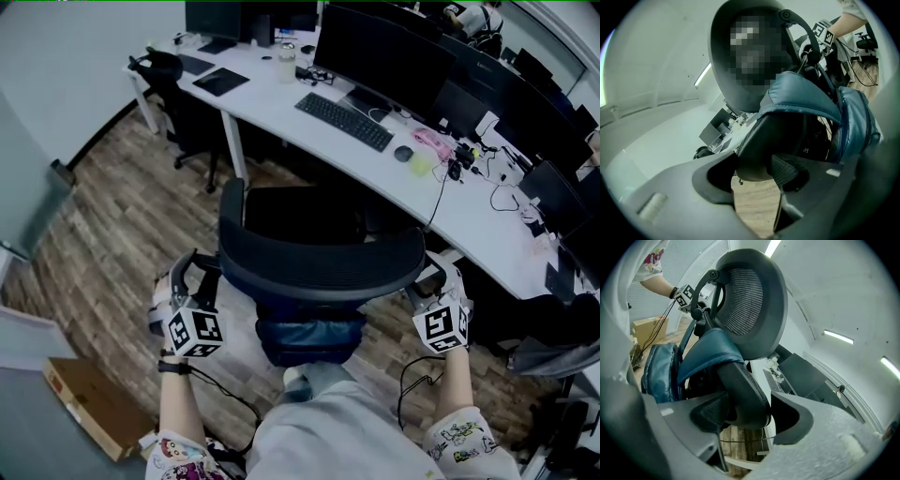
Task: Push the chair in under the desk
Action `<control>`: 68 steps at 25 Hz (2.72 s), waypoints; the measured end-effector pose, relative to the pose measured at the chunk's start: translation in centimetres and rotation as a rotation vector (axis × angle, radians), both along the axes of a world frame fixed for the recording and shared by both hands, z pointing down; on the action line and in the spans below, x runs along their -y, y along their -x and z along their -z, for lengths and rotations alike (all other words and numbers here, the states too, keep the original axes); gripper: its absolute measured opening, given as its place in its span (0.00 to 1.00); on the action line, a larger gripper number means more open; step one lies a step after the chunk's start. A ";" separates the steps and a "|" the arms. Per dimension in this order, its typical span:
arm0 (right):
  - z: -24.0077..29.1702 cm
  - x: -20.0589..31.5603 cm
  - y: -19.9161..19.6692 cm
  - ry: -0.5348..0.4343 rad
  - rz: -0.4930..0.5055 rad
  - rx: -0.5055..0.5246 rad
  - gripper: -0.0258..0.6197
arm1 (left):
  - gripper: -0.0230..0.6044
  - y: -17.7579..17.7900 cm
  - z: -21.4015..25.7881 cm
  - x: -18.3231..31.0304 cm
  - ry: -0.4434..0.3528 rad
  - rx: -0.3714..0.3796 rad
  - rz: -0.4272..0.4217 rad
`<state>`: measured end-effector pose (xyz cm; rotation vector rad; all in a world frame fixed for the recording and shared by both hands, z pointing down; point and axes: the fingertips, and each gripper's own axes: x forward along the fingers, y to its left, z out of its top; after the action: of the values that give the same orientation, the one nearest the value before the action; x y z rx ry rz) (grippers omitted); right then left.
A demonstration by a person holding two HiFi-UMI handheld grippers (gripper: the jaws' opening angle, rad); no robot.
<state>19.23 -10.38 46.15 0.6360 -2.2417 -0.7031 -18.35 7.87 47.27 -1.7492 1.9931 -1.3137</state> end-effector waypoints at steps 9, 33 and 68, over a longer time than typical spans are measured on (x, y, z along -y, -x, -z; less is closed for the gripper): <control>-0.3 3.8 2.1 -0.001 -0.005 0.020 0.46 | 0.43 2.3 -0.3 4.5 0.039 0.009 0.017; 0.5 13.4 3.8 -0.019 -0.132 0.042 0.46 | 0.43 6.3 0.3 20.4 0.009 0.018 -0.091; 0.3 16.3 11.7 -0.025 -0.519 0.065 0.46 | 0.43 15.8 0.5 38.5 0.018 0.041 -0.461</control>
<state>7.50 -26.72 45.87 1.2079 -1.9963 -0.4500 -34.14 -30.68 46.72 -2.0088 1.4341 -1.1963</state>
